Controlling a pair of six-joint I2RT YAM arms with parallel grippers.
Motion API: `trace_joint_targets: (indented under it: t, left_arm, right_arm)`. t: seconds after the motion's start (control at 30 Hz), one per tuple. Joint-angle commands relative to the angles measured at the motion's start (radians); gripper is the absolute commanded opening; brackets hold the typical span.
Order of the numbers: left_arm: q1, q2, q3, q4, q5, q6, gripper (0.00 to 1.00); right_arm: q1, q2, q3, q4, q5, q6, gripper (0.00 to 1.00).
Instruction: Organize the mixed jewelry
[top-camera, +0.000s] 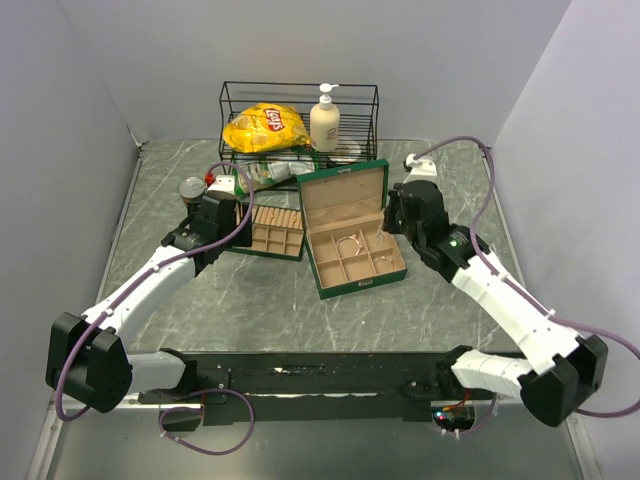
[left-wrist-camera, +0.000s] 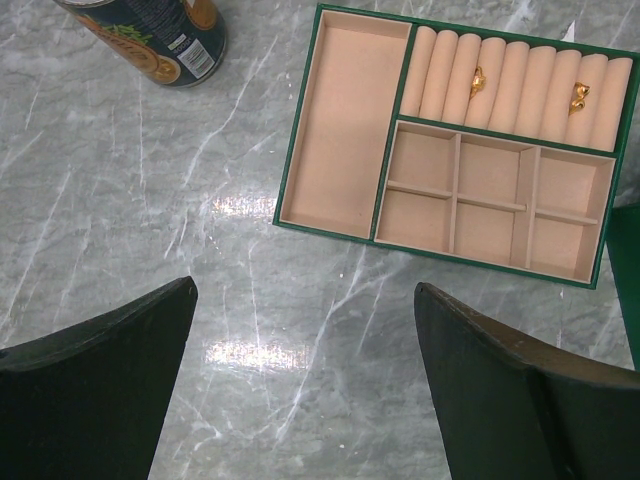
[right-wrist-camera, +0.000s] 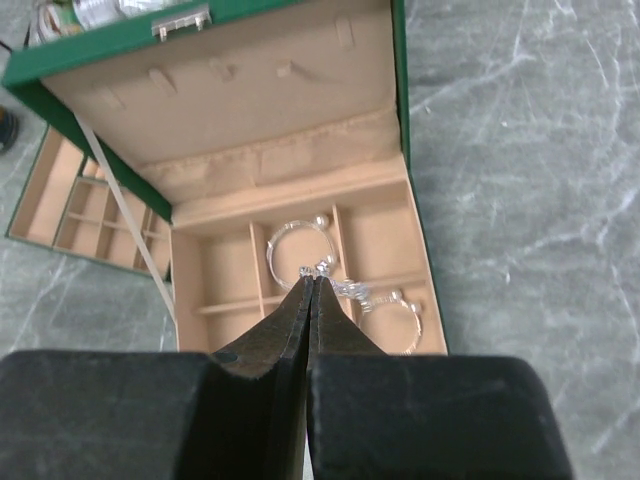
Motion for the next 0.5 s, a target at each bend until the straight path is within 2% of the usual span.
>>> trace_joint_targets:
  t: [0.0, 0.47]
  left_arm:
    - [-0.004, -0.009, 0.017, 0.011, 0.014, 0.004, 0.96]
    - [-0.004, -0.010, 0.015, 0.013, 0.014, 0.004, 0.96]
  right_arm:
    - [-0.027, 0.076, 0.089, 0.101, -0.035, -0.021, 0.02]
    - [-0.107, 0.310, 0.247, 0.156, -0.159, -0.041, 0.02]
